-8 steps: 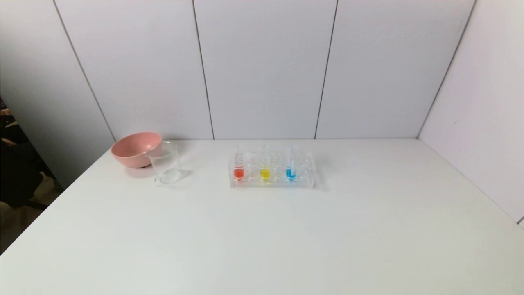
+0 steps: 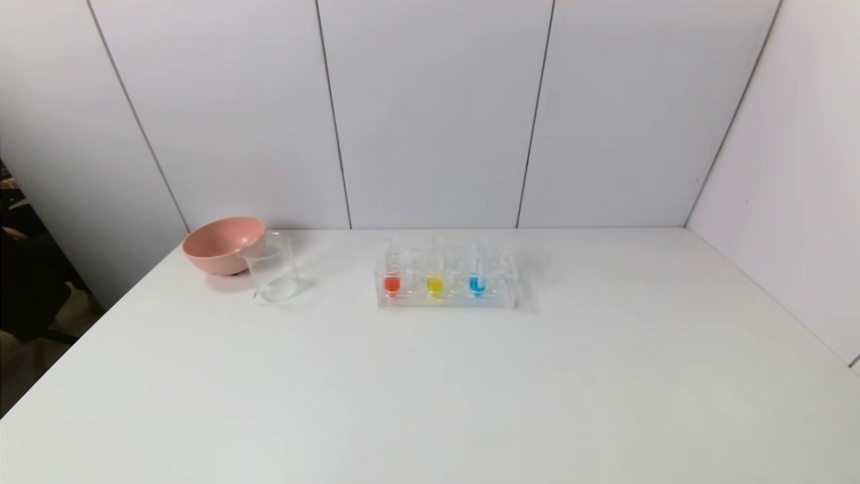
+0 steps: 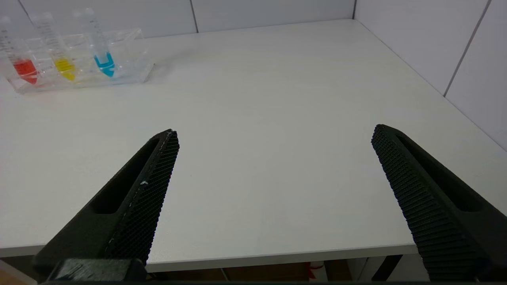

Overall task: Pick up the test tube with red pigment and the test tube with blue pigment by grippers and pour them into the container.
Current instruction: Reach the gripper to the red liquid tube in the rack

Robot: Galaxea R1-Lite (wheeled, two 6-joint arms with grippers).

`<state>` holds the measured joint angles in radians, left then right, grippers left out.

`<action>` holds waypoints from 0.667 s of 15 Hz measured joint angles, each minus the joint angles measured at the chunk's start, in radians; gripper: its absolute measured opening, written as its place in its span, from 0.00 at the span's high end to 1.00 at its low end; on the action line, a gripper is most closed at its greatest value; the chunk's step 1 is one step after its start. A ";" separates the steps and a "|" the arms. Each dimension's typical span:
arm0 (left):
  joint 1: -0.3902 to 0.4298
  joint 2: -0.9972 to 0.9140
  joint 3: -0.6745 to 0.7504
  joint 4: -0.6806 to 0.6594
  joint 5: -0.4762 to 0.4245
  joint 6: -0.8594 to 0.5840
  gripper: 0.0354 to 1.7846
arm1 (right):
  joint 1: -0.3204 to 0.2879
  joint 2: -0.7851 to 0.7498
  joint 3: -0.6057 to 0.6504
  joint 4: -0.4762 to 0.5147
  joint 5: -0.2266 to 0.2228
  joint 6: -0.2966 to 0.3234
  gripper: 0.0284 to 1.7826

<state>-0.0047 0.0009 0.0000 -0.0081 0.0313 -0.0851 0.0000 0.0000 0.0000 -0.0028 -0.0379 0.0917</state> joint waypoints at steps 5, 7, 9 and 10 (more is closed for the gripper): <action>0.001 0.001 -0.019 0.001 0.005 -0.001 0.01 | 0.000 0.000 0.000 0.000 0.000 0.000 0.00; 0.001 0.030 -0.087 0.012 0.000 -0.003 0.01 | 0.000 0.000 0.000 0.000 0.000 0.000 0.00; -0.002 0.115 -0.174 0.006 -0.004 -0.006 0.01 | 0.000 0.000 0.000 0.000 0.000 0.000 0.00; -0.006 0.166 -0.217 -0.005 -0.006 -0.009 0.01 | 0.000 0.000 0.000 0.000 0.000 0.000 0.00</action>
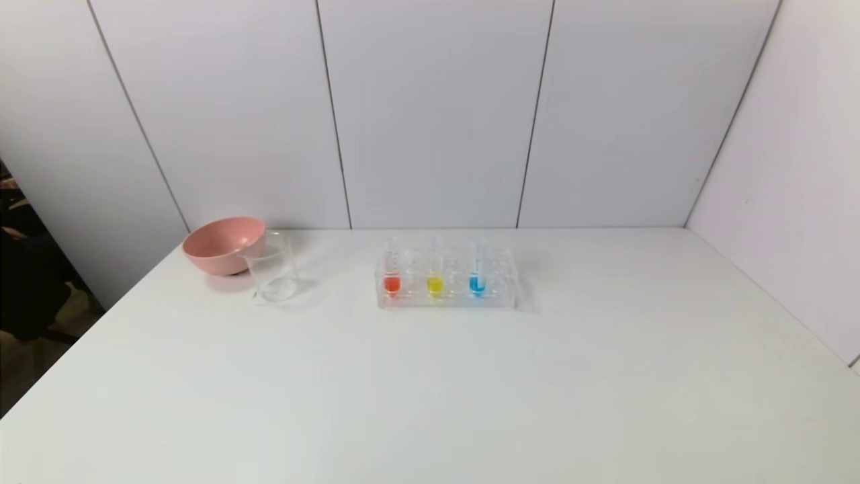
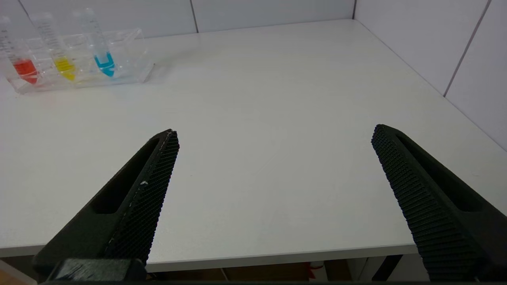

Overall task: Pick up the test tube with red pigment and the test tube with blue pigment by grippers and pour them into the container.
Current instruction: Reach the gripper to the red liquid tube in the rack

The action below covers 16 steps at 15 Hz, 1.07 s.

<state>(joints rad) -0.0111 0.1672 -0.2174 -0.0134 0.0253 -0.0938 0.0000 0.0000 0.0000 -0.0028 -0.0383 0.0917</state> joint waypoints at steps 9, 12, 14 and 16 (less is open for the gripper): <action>-0.020 0.690 -0.196 -0.346 -0.064 -0.010 0.01 | 0.000 0.000 0.000 0.000 0.000 0.000 0.00; -0.020 0.954 -0.263 -0.474 -0.088 -0.011 0.01 | 0.000 0.000 0.000 0.000 0.000 0.000 0.00; -0.020 1.132 -0.304 -0.596 -0.101 -0.011 0.01 | 0.000 0.000 0.000 0.000 0.000 0.000 0.00; -0.036 1.265 -0.338 -0.723 -0.107 -0.013 0.01 | 0.000 0.000 0.000 0.000 0.000 0.000 0.00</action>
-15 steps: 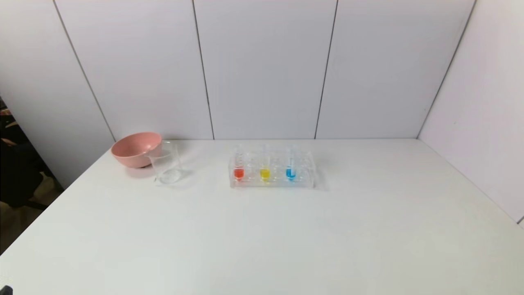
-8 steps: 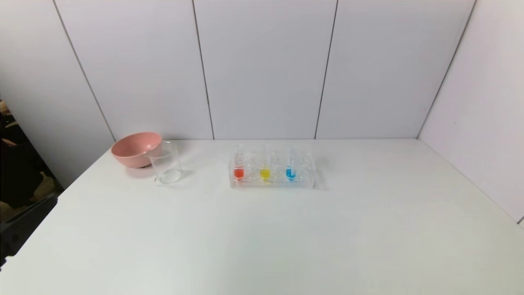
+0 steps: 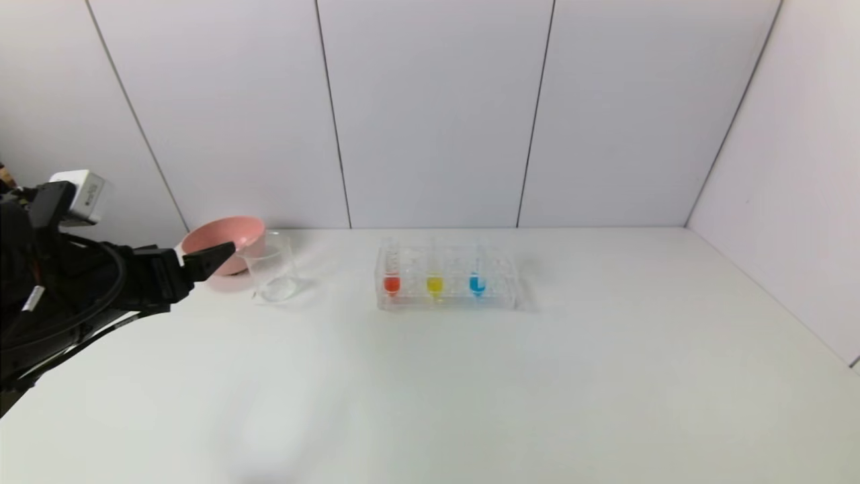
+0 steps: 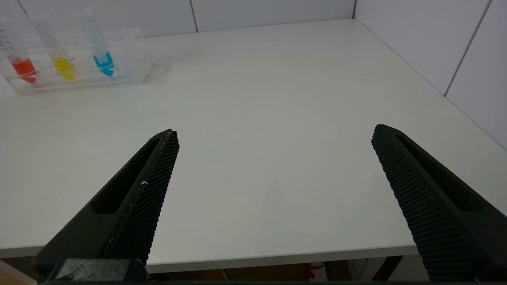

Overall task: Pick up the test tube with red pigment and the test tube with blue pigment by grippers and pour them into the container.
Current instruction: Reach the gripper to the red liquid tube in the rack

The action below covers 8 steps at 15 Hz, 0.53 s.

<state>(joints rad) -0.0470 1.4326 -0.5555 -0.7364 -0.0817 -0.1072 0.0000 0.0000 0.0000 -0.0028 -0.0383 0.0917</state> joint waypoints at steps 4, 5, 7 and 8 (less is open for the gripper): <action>-0.124 0.128 -0.068 0.013 0.092 -0.013 0.01 | 0.000 0.000 0.000 0.000 0.000 0.000 0.00; -0.173 0.155 -0.090 0.026 0.141 -0.026 0.01 | 0.000 0.000 0.000 0.000 0.000 0.000 0.00; -0.281 0.225 -0.146 0.036 0.253 -0.068 0.01 | 0.000 0.000 0.000 0.000 0.000 0.000 0.00; -0.330 0.263 -0.175 0.036 0.311 -0.085 0.01 | 0.000 0.000 0.000 0.000 0.000 0.000 0.00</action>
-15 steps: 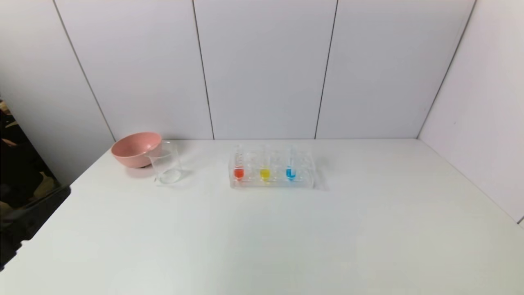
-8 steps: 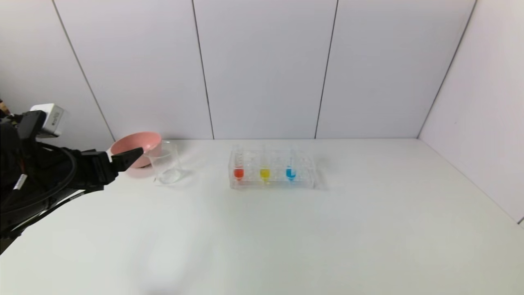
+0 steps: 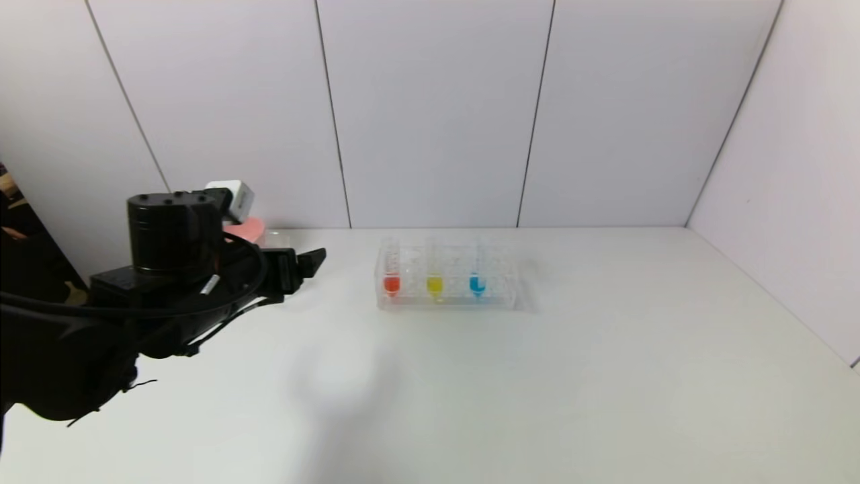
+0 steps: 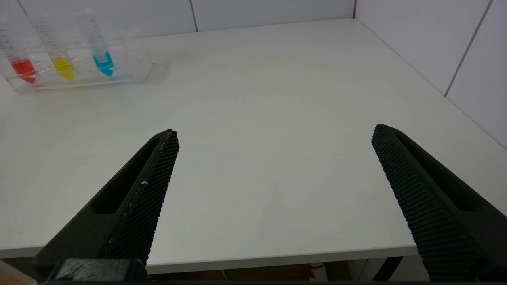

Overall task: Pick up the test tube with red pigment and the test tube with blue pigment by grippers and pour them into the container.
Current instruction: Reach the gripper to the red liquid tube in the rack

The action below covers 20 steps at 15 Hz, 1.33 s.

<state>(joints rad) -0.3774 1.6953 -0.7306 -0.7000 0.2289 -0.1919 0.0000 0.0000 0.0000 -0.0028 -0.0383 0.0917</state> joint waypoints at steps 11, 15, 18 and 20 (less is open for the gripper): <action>-0.300 0.287 -0.220 -0.009 0.380 -0.082 0.01 | 0.000 0.000 0.000 0.000 0.000 0.000 0.00; -0.306 0.332 -0.281 -0.004 0.384 -0.080 0.01 | 0.000 0.000 0.000 0.000 0.000 0.000 0.00; -0.294 0.382 -0.356 0.000 0.392 -0.068 0.01 | 0.000 0.000 0.000 0.000 0.000 0.000 0.00; -0.272 0.417 -0.409 0.003 0.393 -0.051 0.01 | 0.000 0.000 0.000 0.000 0.000 0.000 0.00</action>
<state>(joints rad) -0.6494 2.1119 -1.1396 -0.6966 0.6219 -0.2434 0.0000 0.0000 0.0000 -0.0028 -0.0383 0.0917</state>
